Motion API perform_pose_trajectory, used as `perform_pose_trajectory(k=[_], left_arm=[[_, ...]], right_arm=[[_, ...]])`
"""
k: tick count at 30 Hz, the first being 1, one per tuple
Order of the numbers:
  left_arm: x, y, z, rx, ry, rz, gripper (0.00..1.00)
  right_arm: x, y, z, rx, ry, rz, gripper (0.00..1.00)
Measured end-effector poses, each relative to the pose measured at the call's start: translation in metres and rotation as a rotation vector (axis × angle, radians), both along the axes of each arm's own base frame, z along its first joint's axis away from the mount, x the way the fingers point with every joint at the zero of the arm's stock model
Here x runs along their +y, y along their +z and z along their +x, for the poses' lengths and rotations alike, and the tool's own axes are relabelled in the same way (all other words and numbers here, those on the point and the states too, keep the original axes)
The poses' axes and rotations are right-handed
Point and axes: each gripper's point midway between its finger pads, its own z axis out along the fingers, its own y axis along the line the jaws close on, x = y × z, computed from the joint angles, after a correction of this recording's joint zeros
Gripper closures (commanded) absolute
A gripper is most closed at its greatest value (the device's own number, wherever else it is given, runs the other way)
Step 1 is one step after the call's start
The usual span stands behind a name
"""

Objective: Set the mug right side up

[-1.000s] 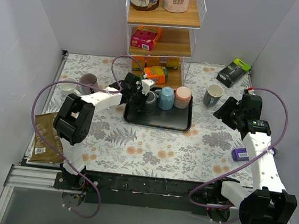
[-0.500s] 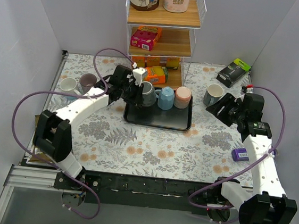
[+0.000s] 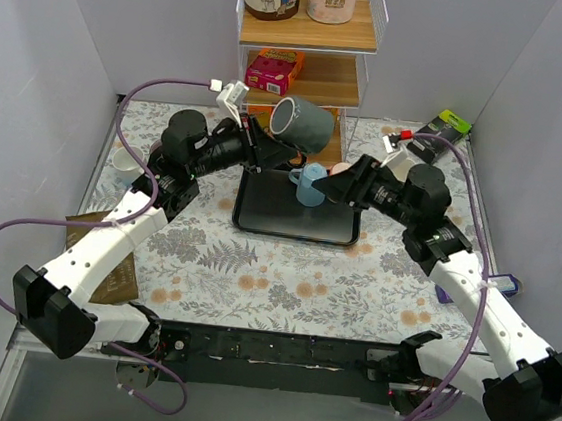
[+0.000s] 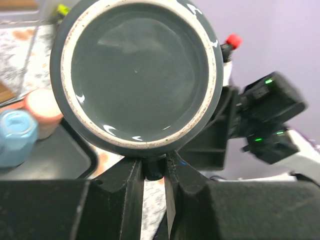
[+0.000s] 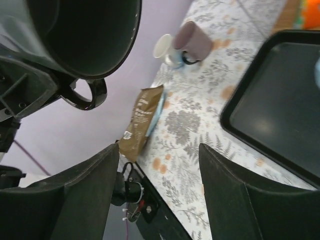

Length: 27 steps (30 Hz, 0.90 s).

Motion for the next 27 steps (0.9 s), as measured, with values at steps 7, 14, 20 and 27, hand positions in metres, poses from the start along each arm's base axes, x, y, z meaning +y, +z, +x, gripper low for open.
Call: perform_pose_trajectory(k=[7, 14, 20, 27], left_arm=[[-0.010, 0.044, -0.015, 0.008, -0.068, -0.184, 1.00], [-0.011, 0.066, -0.021, 0.004, -0.088, -0.268, 1.00], [-0.012, 0.077, -0.027, -0.005, -0.109, -0.311, 1.00], [-0.013, 0.091, -0.034, -0.026, -0.131, -0.358, 1.00]], right_arm=[[0.049, 0.040, 0.003, -0.083, 0.112, 0.101, 0.28], [0.049, 0.106, -0.007, -0.279, 0.122, 0.218, 0.31], [0.045, 0.130, -0.011, -0.363, 0.116, 0.274, 0.39], [0.044, 0.142, -0.012, -0.378, 0.116, 0.325, 0.50]])
